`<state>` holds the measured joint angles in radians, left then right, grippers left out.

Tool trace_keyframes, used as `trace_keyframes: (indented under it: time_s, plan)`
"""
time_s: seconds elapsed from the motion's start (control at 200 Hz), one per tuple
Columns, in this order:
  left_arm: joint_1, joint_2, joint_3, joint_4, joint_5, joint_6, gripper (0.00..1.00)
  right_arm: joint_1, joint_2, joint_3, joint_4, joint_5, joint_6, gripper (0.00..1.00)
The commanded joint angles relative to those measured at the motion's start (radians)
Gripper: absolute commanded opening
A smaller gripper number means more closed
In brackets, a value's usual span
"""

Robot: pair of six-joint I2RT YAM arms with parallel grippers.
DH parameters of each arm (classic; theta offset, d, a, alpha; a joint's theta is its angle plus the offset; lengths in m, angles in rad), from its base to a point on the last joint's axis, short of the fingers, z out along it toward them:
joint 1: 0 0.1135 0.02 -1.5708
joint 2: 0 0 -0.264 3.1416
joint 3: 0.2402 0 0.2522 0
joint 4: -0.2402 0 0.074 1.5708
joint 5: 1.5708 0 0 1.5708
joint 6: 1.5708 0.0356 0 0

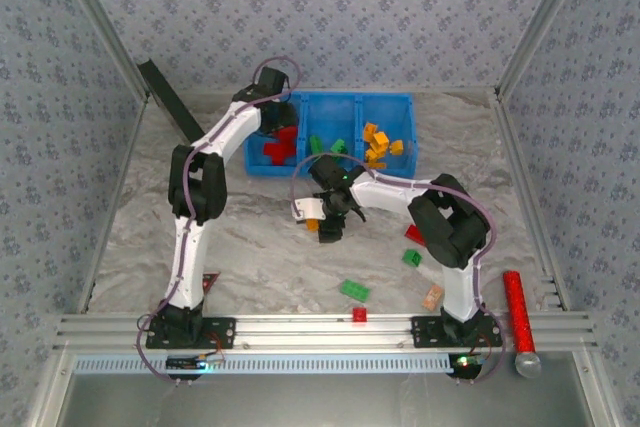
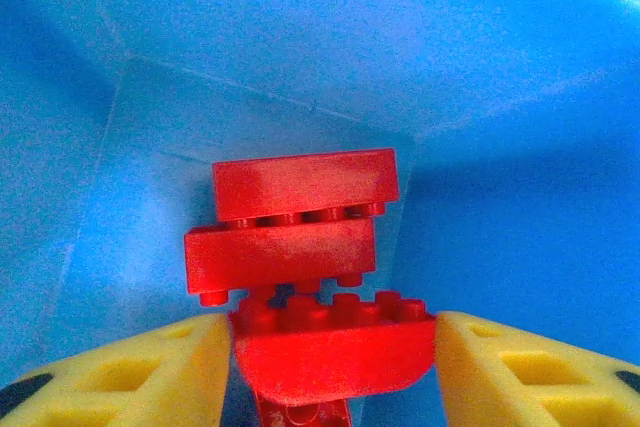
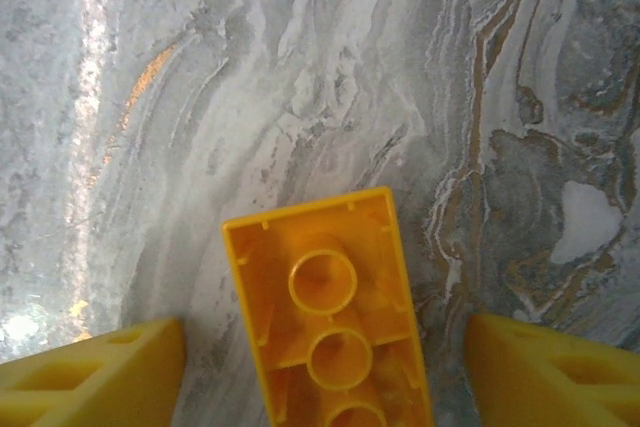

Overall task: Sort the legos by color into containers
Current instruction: Place the lego in the container, then pick up the lego from the center of the table.

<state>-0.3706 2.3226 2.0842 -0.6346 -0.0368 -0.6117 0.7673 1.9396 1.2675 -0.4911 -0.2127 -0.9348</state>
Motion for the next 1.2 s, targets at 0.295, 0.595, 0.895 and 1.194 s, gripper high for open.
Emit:
trace_keyframes:
  time_s: [0.295, 0.595, 0.895, 1.194]
  plan:
    - [0.004, -0.243, -0.039, -0.011, 0.054, 0.087, 0.6, 0.024, 0.024, -0.001, 0.041, 0.072, 0.001, 0.28]
    - [0.0, -0.609, -0.347, -0.018, -0.014, 0.158, 0.61, -0.046, -0.13, -0.055, 0.098, 0.05, 0.058, 0.2]
    - [-0.037, -0.936, -0.651, -0.177, 0.054, 0.15, 0.63, -0.258, -0.352, -0.055, 0.155, 0.06, 0.242, 0.19]
    - [-0.164, -1.124, -0.898, -0.235, 0.19, -0.014, 0.64, -0.405, -0.259, 0.072, 0.225, 0.204, 0.323, 0.19]
